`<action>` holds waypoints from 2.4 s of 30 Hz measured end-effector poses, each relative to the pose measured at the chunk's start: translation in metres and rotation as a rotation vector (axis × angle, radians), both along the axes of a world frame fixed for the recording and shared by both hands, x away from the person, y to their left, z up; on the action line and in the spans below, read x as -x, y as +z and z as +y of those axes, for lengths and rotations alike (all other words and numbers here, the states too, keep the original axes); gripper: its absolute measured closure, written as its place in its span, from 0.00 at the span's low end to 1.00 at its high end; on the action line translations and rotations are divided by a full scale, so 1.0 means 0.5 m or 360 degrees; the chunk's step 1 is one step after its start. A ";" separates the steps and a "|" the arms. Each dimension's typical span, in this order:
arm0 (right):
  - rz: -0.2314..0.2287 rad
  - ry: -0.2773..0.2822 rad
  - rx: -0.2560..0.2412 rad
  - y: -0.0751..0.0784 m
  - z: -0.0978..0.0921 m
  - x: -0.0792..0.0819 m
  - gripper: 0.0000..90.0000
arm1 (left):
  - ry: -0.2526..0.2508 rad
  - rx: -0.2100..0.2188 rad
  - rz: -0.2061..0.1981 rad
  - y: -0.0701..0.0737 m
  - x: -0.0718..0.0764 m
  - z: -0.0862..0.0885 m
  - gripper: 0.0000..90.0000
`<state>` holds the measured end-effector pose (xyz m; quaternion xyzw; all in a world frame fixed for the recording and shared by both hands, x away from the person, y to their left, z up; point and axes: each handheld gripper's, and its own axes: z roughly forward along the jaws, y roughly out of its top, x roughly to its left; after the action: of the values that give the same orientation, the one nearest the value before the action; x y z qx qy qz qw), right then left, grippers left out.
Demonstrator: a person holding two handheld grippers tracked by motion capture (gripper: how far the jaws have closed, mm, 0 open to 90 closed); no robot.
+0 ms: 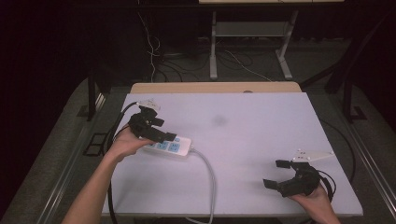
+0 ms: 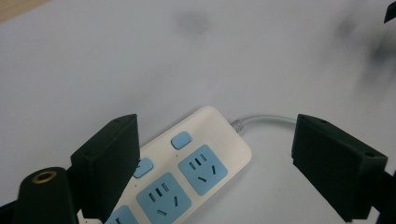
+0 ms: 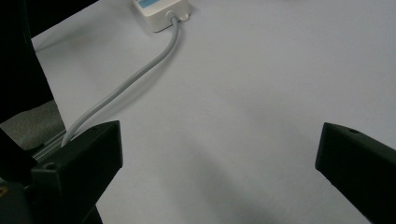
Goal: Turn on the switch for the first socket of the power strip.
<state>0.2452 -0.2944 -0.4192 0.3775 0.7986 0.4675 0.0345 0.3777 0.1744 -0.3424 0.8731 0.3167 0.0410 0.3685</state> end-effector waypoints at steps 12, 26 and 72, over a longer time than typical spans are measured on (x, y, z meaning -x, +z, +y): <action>0.0003 0.0004 0.0002 0.000 0.000 0.000 0.00 | -0.0017 -0.0042 -0.0060 -0.013 -0.011 -0.009 0.54; 0.0003 0.0009 0.0009 -0.001 0.001 0.001 0.00 | -0.0020 -0.0083 -0.0053 -0.034 -0.028 -0.020 0.90; 0.0016 0.0042 0.0036 -0.005 0.004 0.001 0.00 | -0.0034 -0.0214 0.0062 -0.121 -0.061 -0.051 0.99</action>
<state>0.2446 -0.2923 -0.4216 0.3688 0.8089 0.4569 0.0287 0.4081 0.1487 -0.4028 0.8999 0.3108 0.0412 0.3031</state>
